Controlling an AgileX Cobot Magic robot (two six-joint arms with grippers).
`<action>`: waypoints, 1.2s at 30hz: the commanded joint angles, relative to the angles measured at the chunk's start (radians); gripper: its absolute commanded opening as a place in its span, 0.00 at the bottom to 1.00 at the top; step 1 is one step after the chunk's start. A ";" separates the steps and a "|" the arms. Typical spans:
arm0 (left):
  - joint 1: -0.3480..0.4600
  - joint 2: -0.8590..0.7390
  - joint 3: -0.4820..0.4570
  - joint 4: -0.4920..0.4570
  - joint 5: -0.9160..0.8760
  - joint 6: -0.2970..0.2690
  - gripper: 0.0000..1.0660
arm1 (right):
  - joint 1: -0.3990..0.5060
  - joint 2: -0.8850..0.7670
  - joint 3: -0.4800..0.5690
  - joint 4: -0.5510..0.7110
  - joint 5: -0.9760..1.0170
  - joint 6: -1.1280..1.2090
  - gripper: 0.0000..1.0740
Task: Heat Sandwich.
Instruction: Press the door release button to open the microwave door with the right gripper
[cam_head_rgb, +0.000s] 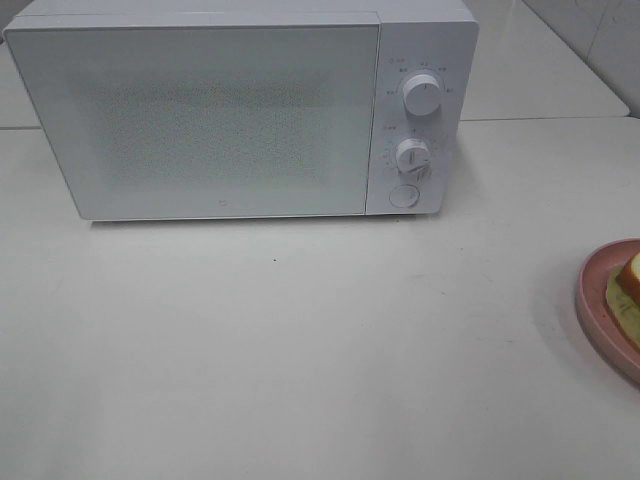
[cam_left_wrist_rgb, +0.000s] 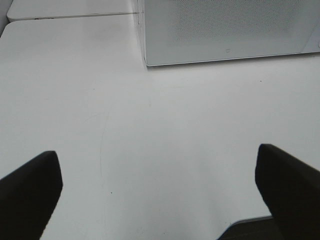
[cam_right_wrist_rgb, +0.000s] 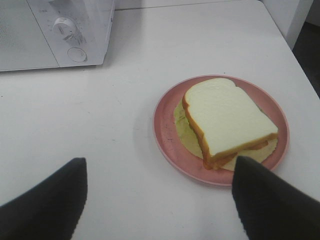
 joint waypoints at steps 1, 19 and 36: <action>-0.002 -0.024 0.002 -0.005 -0.016 -0.002 0.97 | -0.006 -0.025 0.001 -0.001 -0.008 -0.010 0.71; -0.002 -0.024 0.002 -0.005 -0.016 -0.002 0.97 | -0.006 0.002 -0.005 -0.005 -0.014 -0.012 0.71; -0.002 -0.024 0.002 -0.005 -0.016 -0.002 0.97 | -0.006 0.310 -0.032 -0.005 -0.169 -0.019 0.71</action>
